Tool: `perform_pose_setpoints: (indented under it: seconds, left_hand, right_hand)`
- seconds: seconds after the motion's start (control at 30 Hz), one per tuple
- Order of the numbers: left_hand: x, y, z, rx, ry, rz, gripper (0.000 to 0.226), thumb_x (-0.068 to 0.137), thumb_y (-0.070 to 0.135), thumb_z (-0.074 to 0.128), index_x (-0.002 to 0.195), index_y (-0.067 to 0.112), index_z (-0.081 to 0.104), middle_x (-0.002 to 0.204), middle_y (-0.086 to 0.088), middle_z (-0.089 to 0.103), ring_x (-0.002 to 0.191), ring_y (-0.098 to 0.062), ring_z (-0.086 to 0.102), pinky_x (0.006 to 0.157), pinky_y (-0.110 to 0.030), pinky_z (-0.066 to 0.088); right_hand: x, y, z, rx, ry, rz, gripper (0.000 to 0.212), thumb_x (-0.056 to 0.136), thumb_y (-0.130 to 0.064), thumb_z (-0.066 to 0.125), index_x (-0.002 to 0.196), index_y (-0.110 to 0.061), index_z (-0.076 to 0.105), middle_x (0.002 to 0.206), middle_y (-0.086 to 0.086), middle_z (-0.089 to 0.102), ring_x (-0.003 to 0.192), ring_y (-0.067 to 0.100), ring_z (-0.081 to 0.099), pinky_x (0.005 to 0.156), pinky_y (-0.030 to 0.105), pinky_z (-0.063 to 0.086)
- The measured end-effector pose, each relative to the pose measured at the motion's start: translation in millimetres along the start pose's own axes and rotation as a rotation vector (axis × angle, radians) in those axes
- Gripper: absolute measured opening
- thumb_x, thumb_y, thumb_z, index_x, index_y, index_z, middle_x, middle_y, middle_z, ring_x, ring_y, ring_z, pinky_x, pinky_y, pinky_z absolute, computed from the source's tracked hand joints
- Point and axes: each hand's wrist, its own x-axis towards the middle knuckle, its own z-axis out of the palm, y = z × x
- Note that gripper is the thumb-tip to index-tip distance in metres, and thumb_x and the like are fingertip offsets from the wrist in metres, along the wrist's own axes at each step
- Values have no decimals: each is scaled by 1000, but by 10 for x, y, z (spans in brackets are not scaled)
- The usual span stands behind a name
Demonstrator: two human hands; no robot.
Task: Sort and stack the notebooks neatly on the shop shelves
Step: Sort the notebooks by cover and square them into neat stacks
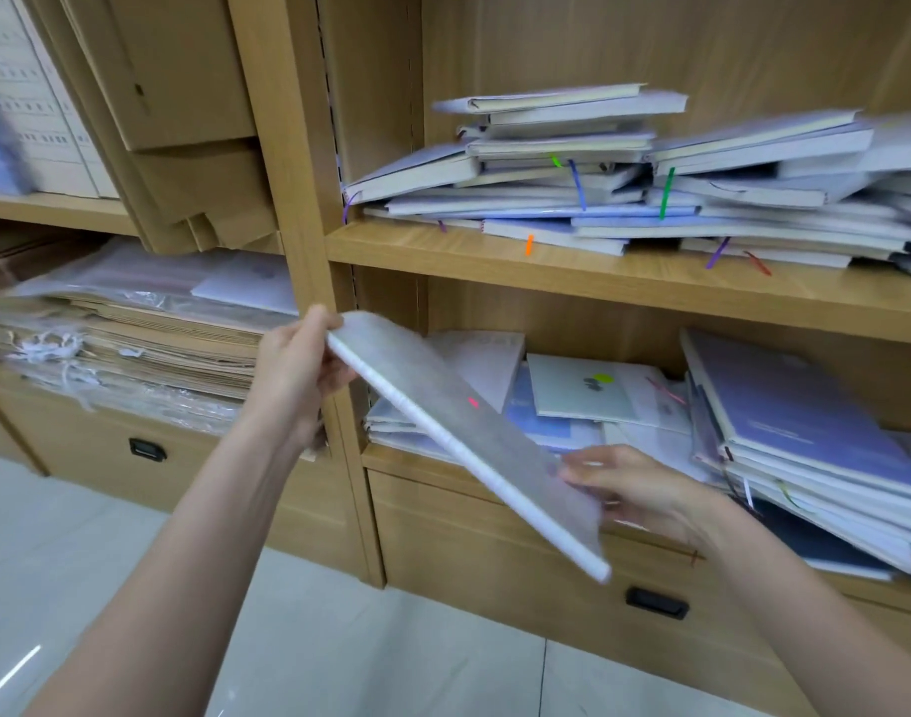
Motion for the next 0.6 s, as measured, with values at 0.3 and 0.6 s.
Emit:
perform_pose_setpoints:
  seconds: [0.3, 0.6]
  left_hand:
    - [212, -790, 84, -276, -314, -289, 23, 89, 17, 59, 109, 6, 56, 103, -7, 69, 93, -23, 69, 77, -28, 58]
    - [426, -1336, 203, 507, -227, -13, 24, 91, 11, 54, 115, 8, 56, 109, -3, 58, 97, -20, 58, 87, -32, 49]
  right_hand:
    - [139, -81, 29, 264, 449, -401, 10, 93, -10, 53, 95, -7, 62, 59, 2, 59, 38, 9, 43, 34, 15, 32]
    - [929, -272, 158, 164, 449, -162, 36, 94, 9, 39, 125, -7, 33, 91, 20, 58, 35, 8, 57, 46, 20, 52]
